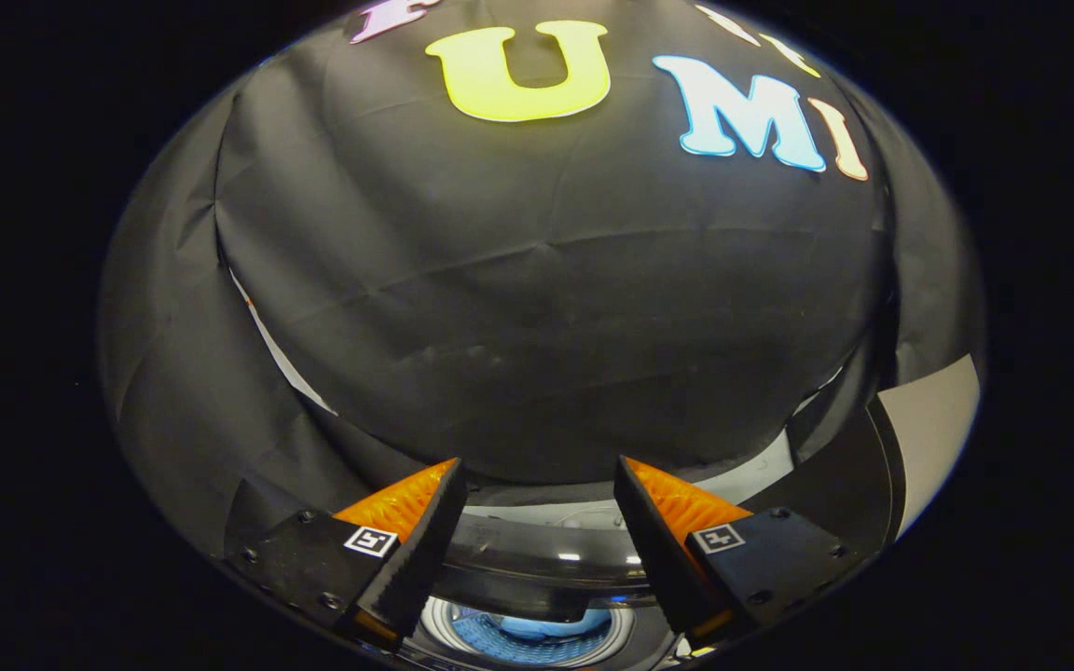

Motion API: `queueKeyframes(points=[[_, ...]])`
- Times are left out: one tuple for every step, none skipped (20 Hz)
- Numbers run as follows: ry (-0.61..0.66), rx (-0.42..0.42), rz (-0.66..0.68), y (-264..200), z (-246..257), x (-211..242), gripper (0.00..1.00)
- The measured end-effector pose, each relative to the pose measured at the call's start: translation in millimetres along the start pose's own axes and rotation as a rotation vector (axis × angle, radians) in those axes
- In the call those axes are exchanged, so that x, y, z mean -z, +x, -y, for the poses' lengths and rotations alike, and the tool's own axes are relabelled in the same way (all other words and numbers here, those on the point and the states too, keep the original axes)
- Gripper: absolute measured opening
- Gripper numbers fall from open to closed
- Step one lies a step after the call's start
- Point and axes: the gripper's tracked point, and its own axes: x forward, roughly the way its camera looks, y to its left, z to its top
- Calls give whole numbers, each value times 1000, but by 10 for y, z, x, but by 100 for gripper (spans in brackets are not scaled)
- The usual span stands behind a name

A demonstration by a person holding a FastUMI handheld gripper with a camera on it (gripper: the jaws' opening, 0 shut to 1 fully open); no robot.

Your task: Put the clothes into the washing machine and then close the washing machine lid.

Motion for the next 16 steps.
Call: queueKeyframes(points=[[0, 1, 1, -15, -3, 9, 99], [-1, 2, -1, -17, -5, 29, 99], [-6, 1, -3, -12, 2, 28, 99], [-7, -1, -3, -14, 3, 31, 99], [-10, -3, -2, -26, -10, 46, 99], [-11, -5, 0, -41, -12, 56, 99], [-13, -6, 6, -40, -15, 49, 99], [-15, -6, 13, -52, -16, 49, 99], [-16, -5, 20, -76, -20, 70, 99], [-17, -4, 24, -100, -32, 93, 99], [-19, -5, 31, -139, -52, 127, 99], [-20, -5, 37, -177, -66, 147, 99], [-22, -4, 44, -200, -76, 172, 99], [-23, -3, 52, -219, -86, 180, 99], [-24, -1, 61, -232, -89, 192, 99], [-28, -1, 72, -268, -97, 208, 99]])
